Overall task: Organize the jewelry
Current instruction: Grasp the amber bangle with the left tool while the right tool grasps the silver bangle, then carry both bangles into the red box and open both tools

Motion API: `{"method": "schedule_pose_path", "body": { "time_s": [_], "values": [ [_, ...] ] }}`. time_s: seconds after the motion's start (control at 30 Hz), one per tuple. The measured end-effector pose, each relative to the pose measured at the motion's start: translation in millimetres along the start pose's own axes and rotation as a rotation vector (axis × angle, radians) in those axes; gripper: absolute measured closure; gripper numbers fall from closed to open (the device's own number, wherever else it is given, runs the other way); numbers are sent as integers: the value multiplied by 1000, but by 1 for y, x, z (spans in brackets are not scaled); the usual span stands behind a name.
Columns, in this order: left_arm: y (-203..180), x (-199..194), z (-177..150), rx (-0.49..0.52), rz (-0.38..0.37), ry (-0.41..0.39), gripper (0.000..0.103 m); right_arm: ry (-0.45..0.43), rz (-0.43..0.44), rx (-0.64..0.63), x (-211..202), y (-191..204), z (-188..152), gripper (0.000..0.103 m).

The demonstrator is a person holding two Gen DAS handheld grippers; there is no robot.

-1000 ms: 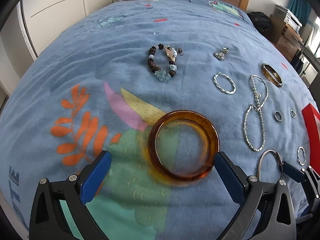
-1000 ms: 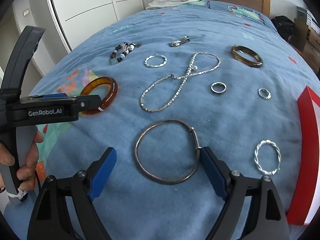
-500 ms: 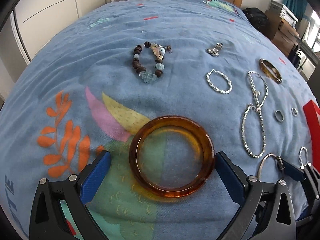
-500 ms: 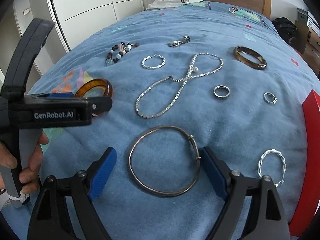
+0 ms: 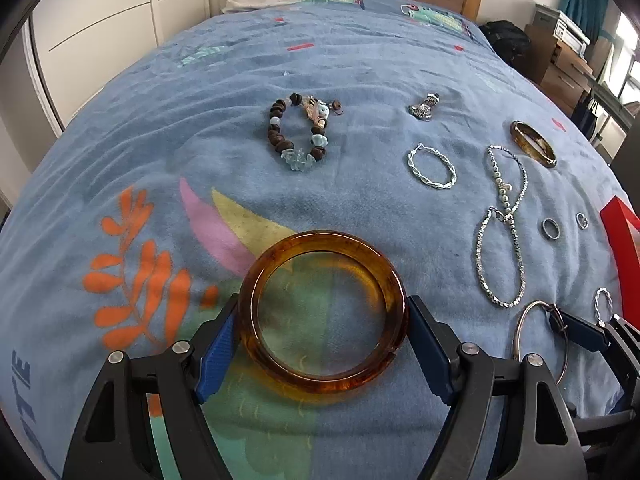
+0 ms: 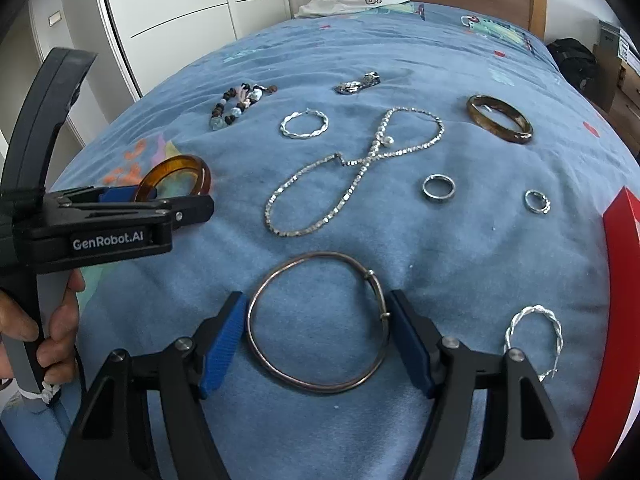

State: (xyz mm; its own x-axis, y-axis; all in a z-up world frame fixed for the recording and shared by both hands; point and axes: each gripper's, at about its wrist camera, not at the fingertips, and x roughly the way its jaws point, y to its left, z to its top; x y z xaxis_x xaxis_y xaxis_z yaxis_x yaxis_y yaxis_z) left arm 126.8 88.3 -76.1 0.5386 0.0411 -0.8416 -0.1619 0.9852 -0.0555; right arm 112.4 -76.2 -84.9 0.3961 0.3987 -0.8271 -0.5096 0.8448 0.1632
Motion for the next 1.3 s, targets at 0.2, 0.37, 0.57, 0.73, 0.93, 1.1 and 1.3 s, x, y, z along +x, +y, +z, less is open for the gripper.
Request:
{"method": "schedule_pose_path", "body": {
  "time_s": [0.2, 0.37, 0.57, 0.73, 0.93, 1.1, 1.3],
  "values": [
    [0, -21, -2, -3, 0, -17, 25, -31, 24, 22, -20, -1, 5, 34],
    [-13, -45, 0, 19, -19, -42, 25, -69, 23, 34, -46, -4, 5, 34],
    [-50, -73, 2, 63, -84, -64, 25, -121, -6, 77, -94, -31, -1, 34],
    [-104, -92, 5, 126, -163, -77, 25, -144, -59, 130, -136, -83, -13, 34],
    [-184, -97, 12, 232, -273, -67, 25, -140, -126, 124, -178, -163, -21, 34],
    [-244, -91, 24, 324, -362, -65, 25, -95, -133, 60, -186, -221, -19, 34],
    [-311, -66, 35, 504, -443, -40, 25, -33, -93, 11, -176, -277, -20, 34]
  ]
}}
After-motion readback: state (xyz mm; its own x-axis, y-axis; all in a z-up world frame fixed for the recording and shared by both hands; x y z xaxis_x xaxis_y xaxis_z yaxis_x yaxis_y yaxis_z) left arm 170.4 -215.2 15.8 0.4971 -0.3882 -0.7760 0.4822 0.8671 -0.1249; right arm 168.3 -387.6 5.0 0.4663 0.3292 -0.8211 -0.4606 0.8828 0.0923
